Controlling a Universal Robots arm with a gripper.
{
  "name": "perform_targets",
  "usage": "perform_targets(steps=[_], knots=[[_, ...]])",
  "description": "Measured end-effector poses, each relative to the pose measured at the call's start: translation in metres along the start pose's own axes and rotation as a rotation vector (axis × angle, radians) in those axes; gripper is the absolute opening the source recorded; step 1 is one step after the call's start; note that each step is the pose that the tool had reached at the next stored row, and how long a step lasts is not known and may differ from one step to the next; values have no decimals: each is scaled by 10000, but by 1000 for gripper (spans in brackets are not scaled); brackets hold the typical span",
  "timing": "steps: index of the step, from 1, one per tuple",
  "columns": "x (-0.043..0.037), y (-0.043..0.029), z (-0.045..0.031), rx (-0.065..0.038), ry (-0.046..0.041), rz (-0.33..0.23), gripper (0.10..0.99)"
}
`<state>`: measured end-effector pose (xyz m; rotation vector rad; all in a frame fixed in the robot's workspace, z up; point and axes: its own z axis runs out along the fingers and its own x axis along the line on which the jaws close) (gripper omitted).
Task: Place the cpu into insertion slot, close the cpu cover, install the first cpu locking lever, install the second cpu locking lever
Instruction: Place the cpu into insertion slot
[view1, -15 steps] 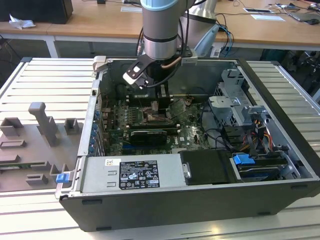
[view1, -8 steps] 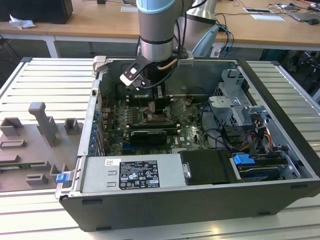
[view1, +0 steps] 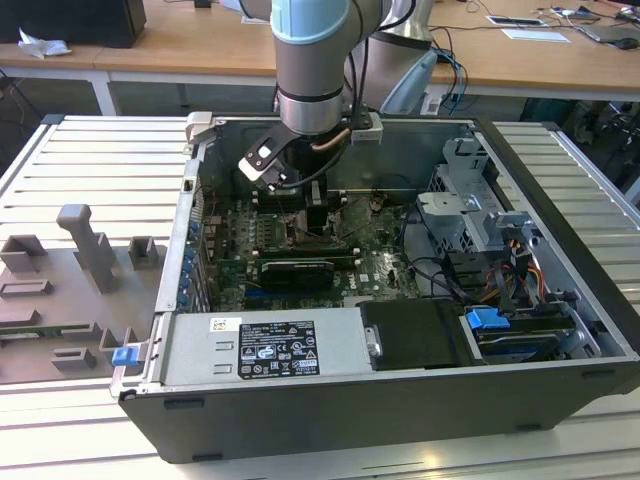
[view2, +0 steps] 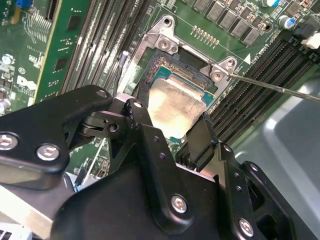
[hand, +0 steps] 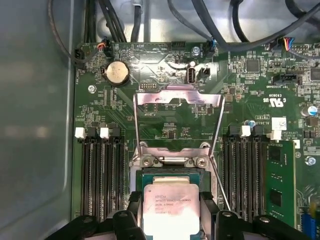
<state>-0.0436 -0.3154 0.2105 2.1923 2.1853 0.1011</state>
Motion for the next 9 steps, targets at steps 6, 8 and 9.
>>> perform_targets(steps=[6,8,9], knots=[[3,-14,54,0,-1,1,545],[3,-15,66,0,-1,1,545],[3,-16,72,0,-1,1,545]])
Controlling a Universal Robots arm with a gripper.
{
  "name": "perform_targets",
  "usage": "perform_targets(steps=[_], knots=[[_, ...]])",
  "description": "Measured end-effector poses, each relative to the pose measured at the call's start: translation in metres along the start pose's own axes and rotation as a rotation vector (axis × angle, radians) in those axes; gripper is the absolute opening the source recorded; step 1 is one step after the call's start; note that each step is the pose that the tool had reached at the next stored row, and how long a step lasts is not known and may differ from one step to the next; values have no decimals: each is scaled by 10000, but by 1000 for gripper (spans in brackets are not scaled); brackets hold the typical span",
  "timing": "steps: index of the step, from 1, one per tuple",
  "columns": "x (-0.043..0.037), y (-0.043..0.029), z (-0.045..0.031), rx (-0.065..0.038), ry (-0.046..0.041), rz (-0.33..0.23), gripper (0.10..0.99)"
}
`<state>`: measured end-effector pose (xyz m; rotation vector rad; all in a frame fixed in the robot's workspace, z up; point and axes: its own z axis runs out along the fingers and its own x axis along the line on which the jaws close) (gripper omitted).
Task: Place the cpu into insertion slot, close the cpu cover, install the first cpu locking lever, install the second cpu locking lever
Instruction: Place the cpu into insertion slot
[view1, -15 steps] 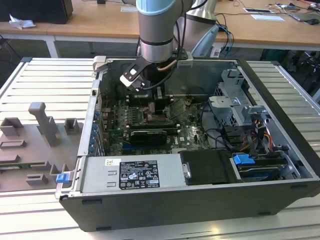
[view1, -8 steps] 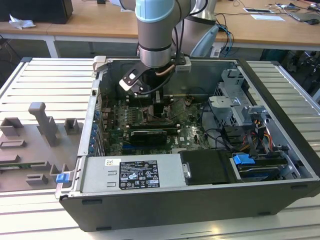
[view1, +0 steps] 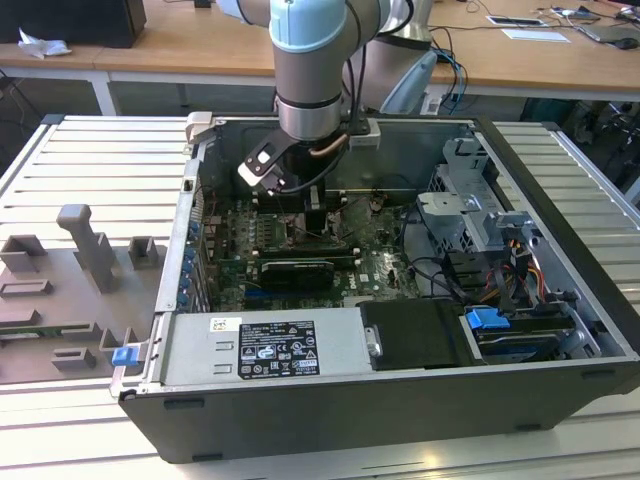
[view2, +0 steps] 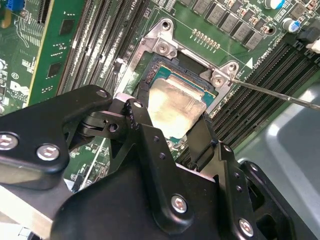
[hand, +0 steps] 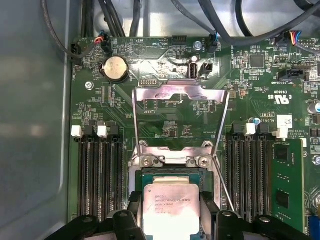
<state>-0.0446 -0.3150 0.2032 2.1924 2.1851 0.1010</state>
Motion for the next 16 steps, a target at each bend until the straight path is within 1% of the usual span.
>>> perform_targets(steps=[7,11,16], knots=[[-1,-3,37,1,-3,1,545],[-1,-4,43,1,-5,8,545],[-1,-4,45,0,-50,45,545]])
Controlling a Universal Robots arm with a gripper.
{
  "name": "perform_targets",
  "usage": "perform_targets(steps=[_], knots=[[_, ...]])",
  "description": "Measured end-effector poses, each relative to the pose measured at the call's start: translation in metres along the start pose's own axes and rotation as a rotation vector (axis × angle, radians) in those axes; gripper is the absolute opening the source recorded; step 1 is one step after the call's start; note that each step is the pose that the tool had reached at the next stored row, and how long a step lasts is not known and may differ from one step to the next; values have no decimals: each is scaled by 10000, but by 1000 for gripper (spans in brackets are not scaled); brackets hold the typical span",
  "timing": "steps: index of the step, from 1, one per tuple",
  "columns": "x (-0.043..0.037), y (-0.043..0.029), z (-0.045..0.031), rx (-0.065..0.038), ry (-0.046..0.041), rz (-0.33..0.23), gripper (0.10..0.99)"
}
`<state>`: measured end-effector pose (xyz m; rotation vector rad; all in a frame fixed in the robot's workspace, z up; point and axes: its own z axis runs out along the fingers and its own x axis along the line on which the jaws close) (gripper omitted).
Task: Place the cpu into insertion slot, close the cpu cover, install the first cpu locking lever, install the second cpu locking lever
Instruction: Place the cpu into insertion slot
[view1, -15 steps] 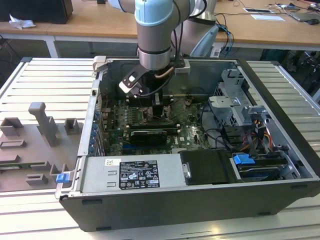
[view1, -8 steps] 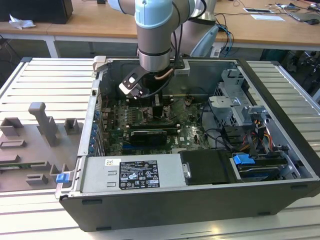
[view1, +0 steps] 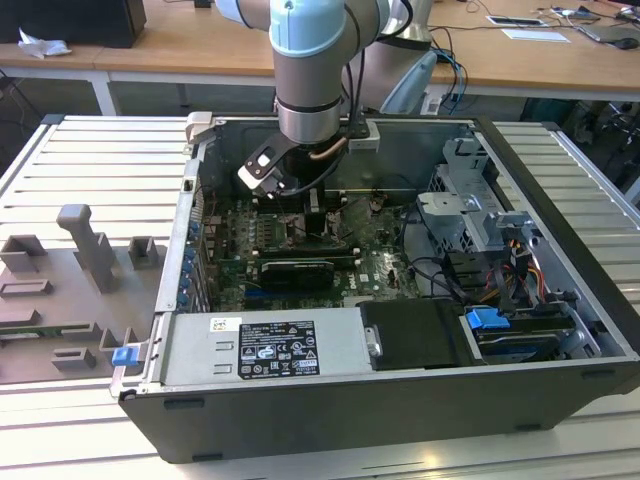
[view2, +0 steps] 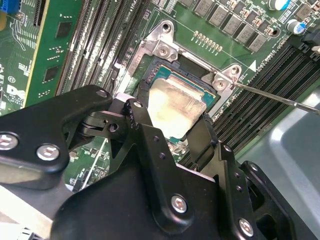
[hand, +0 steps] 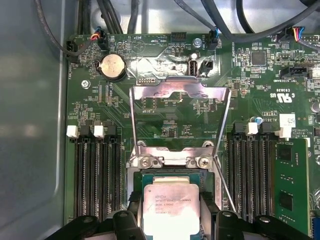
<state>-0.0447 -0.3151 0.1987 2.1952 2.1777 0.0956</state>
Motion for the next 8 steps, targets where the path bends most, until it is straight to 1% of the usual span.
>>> perform_targets(steps=[8], knots=[[0,-1,5,0,-3,4,545]])
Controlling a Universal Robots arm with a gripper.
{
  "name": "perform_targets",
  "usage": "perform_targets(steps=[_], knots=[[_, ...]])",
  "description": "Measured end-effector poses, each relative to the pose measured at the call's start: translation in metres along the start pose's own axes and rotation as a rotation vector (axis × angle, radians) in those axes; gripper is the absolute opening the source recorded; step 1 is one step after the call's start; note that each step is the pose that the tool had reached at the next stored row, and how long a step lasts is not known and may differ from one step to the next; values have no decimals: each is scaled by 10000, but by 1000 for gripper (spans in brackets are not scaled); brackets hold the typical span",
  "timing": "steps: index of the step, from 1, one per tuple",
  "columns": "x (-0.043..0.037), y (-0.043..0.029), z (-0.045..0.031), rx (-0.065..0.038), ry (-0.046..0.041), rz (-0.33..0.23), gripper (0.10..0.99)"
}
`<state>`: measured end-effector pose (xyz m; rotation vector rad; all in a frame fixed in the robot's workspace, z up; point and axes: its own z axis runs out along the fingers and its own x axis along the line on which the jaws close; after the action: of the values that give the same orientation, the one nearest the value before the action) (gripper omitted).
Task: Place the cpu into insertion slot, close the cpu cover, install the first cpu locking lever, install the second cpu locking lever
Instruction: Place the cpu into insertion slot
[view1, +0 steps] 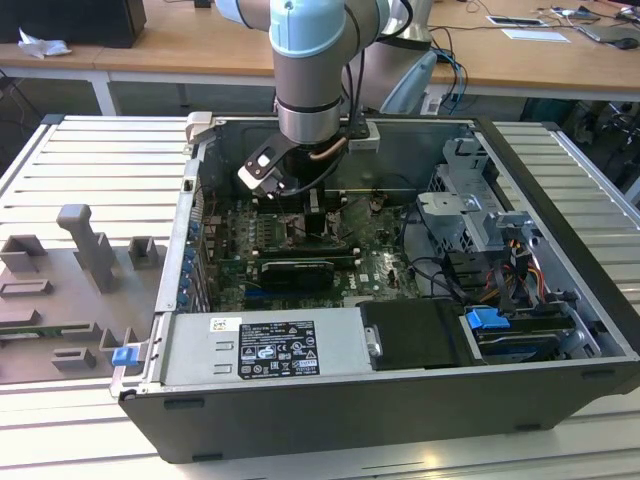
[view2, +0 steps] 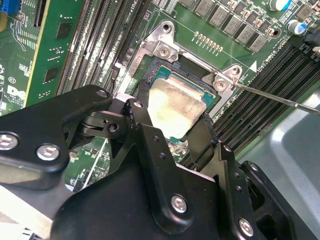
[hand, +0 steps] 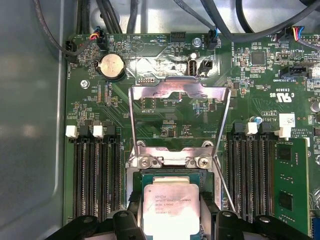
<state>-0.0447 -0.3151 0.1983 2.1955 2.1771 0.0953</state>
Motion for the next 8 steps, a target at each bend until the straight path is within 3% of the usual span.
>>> perform_targets(steps=[8], knots=[[0,1,-8,-1,-35,-3,545]])
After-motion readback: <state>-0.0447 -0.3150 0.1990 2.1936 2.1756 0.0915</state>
